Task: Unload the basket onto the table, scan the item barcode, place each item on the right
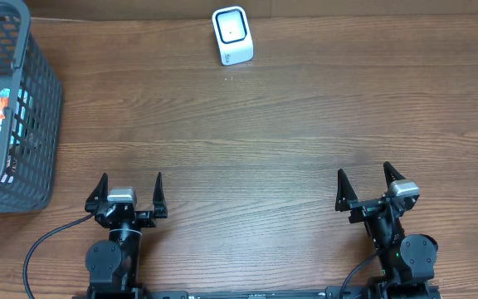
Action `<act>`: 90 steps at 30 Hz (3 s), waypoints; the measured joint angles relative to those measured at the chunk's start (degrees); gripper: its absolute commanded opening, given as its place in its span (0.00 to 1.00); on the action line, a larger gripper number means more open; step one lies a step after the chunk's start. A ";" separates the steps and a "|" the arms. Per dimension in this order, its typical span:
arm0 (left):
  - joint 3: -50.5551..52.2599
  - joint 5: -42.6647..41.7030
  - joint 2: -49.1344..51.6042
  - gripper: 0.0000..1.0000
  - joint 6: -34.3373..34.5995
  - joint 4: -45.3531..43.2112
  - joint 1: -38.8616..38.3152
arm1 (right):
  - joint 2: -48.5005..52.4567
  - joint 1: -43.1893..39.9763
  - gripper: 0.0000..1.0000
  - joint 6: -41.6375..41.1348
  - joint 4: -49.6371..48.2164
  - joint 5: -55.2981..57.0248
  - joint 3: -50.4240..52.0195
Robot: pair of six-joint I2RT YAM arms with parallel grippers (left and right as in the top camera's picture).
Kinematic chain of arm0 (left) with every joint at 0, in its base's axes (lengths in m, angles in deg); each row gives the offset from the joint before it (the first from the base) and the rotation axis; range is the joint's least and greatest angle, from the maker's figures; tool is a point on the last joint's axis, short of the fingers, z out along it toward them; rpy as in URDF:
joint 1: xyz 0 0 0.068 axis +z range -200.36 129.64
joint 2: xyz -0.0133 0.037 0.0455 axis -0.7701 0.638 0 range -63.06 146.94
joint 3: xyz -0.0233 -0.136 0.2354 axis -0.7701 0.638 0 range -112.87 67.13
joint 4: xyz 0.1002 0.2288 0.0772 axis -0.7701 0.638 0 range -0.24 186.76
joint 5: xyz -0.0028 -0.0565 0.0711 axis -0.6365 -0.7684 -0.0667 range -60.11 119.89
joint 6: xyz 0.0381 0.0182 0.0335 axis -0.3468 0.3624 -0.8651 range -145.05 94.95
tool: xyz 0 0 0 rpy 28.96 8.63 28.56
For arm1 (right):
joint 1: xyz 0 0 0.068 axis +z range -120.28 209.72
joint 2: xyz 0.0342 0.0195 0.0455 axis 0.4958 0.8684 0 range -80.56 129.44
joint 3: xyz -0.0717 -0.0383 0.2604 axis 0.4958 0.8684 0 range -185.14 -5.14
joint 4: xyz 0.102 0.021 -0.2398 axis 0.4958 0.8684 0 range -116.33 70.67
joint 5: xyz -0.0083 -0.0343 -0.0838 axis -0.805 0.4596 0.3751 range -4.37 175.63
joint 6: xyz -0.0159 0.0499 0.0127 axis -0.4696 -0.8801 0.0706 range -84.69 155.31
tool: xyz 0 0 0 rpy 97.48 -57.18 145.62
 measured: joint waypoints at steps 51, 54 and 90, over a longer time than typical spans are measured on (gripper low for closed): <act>0.00 0.46 0.00 1.00 -0.26 -2.62 0.00 | 0.00 0.00 1.00 0.00 0.02 0.02 0.00; 0.02 0.90 0.00 0.99 -0.44 -9.09 0.00 | 0.00 0.00 1.00 0.02 -0.02 0.02 0.00; -111.23 11.28 46.82 1.00 -14.91 45.64 0.02 | 0.00 0.00 1.00 0.00 0.04 0.00 0.00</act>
